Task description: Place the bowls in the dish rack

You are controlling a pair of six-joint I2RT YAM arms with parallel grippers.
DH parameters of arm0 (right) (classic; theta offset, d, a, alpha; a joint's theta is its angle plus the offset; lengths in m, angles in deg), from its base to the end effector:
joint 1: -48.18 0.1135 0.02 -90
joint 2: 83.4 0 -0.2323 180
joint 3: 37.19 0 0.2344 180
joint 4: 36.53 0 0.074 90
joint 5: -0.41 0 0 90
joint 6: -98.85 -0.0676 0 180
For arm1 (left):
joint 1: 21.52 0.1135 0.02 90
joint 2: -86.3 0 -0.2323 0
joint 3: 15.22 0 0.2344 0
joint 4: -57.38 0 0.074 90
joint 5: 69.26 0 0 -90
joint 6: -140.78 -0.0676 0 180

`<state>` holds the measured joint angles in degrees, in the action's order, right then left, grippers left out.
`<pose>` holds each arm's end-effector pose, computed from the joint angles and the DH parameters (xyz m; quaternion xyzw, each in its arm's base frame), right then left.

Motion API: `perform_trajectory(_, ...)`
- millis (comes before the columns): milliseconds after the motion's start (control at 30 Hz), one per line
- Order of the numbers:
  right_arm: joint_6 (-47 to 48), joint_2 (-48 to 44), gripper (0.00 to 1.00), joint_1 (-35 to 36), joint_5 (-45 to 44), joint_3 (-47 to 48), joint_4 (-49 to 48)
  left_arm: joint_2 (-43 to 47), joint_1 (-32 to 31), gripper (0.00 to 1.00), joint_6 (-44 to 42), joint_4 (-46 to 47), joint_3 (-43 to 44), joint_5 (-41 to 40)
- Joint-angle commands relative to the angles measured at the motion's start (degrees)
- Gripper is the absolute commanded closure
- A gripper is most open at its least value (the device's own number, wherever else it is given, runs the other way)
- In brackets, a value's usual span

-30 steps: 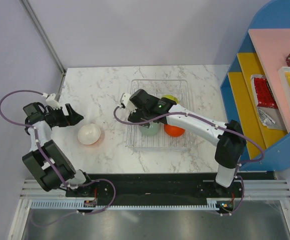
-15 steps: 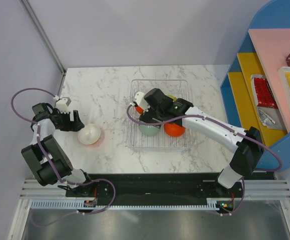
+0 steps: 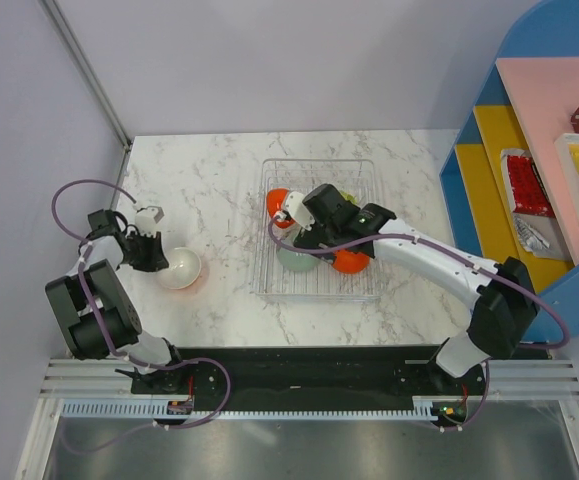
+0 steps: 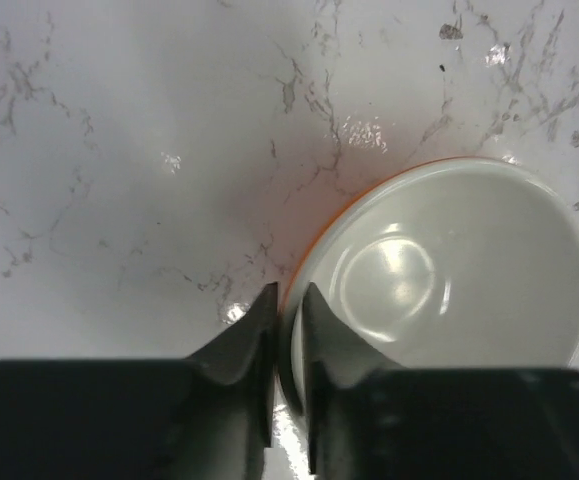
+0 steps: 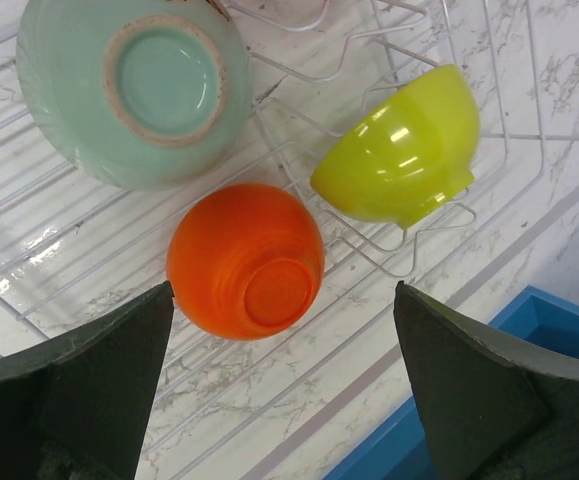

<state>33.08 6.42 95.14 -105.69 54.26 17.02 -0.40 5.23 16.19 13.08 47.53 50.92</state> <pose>0.2453 0.2352 0.2431 -0.5076 0.7877 -0.0661 0.3428 0.2563 0.0911 0.1273 0.1138 0.9426 -0.1270 0.2871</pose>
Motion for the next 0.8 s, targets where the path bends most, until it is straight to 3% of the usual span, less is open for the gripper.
perform_trajectory(0,-0.67,2.46,0.02,-0.29,1.95,-1.29,-4.44,-0.49,-1.16,0.93,-1.53,1.08,-0.02,-0.82)
perform_trajectory(33,-0.67,3.77,0.02,-0.29,1.95,-1.38,-4.88,-0.49,-1.25,0.98,-1.53,1.00,-0.02,-0.82)
perform_trajectory(467,-1.64,12.30,0.02,-0.11,-3.50,1.69,-13.40,7.24,-1.69,0.98,0.84,-0.49,0.07,3.57)
perform_trajectory(767,-1.20,16.26,0.02,2.60,-4.73,6.61,-13.85,8.82,-2.57,0.98,1.54,-1.11,0.59,4.19)
